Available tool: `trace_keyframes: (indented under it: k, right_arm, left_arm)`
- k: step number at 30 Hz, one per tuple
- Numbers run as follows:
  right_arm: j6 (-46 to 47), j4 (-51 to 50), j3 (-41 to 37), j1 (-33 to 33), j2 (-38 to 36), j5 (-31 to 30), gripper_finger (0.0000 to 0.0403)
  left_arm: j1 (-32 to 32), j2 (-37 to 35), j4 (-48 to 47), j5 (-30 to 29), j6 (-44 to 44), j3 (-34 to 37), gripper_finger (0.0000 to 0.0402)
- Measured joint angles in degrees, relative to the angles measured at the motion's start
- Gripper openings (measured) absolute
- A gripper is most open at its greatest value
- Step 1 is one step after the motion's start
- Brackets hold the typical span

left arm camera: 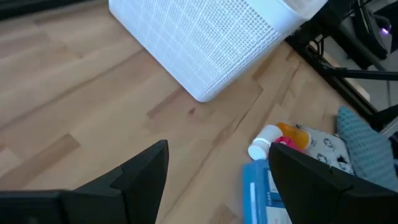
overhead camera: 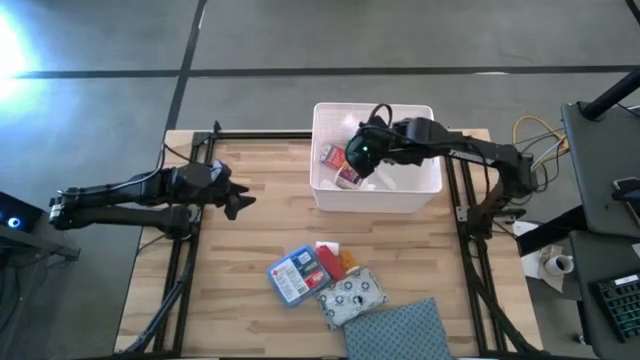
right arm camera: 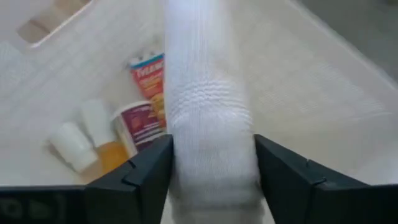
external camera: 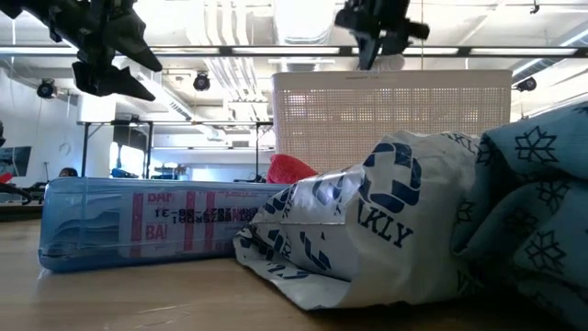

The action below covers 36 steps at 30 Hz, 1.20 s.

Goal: Pick & place medical supplies in basket/bin
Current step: Put the gray bandage into the white bin, then put the orange pill bottle into the white bin

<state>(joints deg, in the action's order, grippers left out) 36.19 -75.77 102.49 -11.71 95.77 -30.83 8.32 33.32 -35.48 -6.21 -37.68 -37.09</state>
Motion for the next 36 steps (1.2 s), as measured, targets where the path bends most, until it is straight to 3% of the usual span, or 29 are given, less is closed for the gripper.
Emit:
trace_keyframes:
  k: [10,18,21,25,30,36]
  right_arm:
    - [-6.54,0.81,-6.38,1.20,-0.32,1.03,0.0263]
    - [-15.75,1.23,-4.96,8.24,-2.22,0.85,0.0285]
    - [-15.44,1.28,-4.18,11.27,-3.25,2.29,0.0288]
    - [-9.96,1.35,-3.53,14.02,-4.81,10.53,0.0285]
    - [2.13,1.19,-4.52,15.19,-5.85,26.90,0.0277]
    - [13.84,2.55,-10.12,17.39,-5.70,36.82,0.0268]
  left_arm:
    - [-0.92,2.21,1.41,3.51,-2.22,-0.14,0.0256]
    - [-0.94,5.17,2.36,16.43,-1.88,-0.11,0.0256]
    - [-0.94,6.97,2.33,17.24,-1.90,-0.08,0.0256]
    - [-0.92,9.92,2.33,17.11,-1.91,-0.06,0.0256]
    - [-0.92,14.42,2.34,17.08,-1.89,-0.06,0.0256]
    - [-0.92,19.67,2.50,17.04,0.40,-0.06,0.0256]
